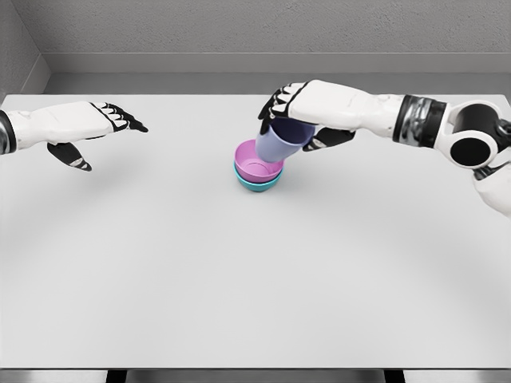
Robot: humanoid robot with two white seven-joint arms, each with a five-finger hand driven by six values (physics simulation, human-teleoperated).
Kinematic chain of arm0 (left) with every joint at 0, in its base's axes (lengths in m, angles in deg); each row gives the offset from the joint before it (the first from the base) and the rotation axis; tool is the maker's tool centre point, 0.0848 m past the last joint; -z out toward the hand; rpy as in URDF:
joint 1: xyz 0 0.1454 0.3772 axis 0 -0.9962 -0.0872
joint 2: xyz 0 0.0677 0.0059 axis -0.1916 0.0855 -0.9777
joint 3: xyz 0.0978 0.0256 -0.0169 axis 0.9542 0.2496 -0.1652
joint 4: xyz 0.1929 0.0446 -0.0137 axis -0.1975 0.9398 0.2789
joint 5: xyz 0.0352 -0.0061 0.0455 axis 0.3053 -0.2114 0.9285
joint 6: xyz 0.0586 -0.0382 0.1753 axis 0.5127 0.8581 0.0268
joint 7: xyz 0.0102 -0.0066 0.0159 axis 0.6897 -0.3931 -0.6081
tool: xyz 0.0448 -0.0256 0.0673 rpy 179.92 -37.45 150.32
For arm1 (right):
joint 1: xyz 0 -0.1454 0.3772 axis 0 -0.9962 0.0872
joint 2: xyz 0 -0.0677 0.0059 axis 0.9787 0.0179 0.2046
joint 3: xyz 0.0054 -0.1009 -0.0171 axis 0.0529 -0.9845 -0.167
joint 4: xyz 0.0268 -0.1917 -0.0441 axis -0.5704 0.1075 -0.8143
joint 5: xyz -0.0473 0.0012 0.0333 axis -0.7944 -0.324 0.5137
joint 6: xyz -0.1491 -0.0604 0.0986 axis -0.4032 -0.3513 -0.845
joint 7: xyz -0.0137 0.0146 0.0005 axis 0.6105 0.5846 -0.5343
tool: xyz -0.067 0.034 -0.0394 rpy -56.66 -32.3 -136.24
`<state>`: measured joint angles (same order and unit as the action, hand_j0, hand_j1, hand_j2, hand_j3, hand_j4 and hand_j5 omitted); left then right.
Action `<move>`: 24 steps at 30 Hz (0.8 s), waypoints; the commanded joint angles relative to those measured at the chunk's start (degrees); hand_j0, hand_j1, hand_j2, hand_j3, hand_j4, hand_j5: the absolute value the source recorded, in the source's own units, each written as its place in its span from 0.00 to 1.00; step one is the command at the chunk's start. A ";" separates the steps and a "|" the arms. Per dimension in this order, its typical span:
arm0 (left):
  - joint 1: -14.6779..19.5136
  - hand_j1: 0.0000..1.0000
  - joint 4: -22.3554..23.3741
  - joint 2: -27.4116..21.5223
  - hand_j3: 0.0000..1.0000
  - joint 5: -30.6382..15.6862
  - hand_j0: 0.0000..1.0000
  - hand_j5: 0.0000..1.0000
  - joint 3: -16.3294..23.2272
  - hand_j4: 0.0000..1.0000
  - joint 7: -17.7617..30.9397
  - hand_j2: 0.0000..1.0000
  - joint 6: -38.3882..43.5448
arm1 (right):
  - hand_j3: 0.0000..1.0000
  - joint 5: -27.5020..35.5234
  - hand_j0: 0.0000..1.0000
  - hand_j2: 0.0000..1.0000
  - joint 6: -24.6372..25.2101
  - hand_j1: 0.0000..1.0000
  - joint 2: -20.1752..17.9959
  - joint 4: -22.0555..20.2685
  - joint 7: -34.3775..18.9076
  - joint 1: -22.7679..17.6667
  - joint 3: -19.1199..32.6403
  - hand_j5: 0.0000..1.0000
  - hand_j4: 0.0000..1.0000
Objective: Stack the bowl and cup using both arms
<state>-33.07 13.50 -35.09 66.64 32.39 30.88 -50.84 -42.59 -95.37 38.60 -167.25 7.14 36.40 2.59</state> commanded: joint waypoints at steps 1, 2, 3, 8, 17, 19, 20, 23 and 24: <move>0.00 1.00 0.07 -0.05 1.00 -0.30 1.00 1.00 -0.05 1.00 -0.03 1.00 0.13 | 0.58 0.30 0.58 0.58 0.12 0.58 0.17 0.02 0.04 0.00 -0.16 0.58 0.58; 0.00 1.00 0.07 -0.05 1.00 -0.30 1.00 1.00 -0.05 1.00 -0.03 1.00 0.13 | 0.58 0.30 0.58 0.58 0.12 0.58 0.43 0.11 0.04 0.00 -0.68 0.58 0.58; 0.00 1.00 0.16 -0.05 1.00 -0.30 1.00 1.00 -0.05 1.00 -0.03 1.00 0.13 | 0.58 0.30 0.58 0.58 0.12 0.58 1.05 0.64 0.04 0.09 -1.03 0.58 0.58; 0.00 1.00 0.16 -0.05 1.00 -0.30 1.00 1.00 -0.05 1.00 -0.03 1.00 0.13 | 0.58 0.30 0.58 0.58 0.12 0.58 1.31 3.10 0.04 0.35 -1.03 0.58 0.58; 0.00 1.00 0.24 -0.05 1.00 -0.30 1.00 1.00 -0.05 1.00 -0.03 1.00 0.13 | 0.58 0.21 0.58 0.58 0.03 0.58 2.98 5.29 0.13 1.58 -2.70 0.58 0.58; 0.09 1.00 0.24 -0.05 1.00 -0.39 1.00 1.00 -0.05 1.00 -0.03 1.00 0.13 | 0.58 0.21 0.58 0.58 0.03 0.58 4.21 6.79 0.22 1.67 -3.23 0.58 0.58; 0.09 1.00 0.24 -0.23 1.00 -0.47 1.00 1.00 -0.05 1.00 -0.03 1.00 0.13 | 0.58 0.21 0.58 0.58 0.03 0.58 4.21 6.88 0.22 1.76 -3.58 0.58 0.58; 0.09 1.00 0.07 -0.23 1.00 -0.48 1.00 1.00 -0.05 1.00 -0.03 1.00 0.13 | 0.59 0.21 0.59 0.59 0.03 0.59 4.21 7.76 0.22 1.76 -3.58 0.59 0.59; 0.00 1.00 -0.02 -0.23 1.00 -0.48 1.00 1.00 -0.05 1.00 -0.03 1.00 0.13 | 0.59 0.21 0.59 0.59 0.03 0.59 4.21 8.02 0.22 1.76 -3.58 0.59 0.59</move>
<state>-33.07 13.58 -35.26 66.51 32.39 30.88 -50.85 -42.73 -95.45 42.69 -159.91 7.30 38.16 -0.83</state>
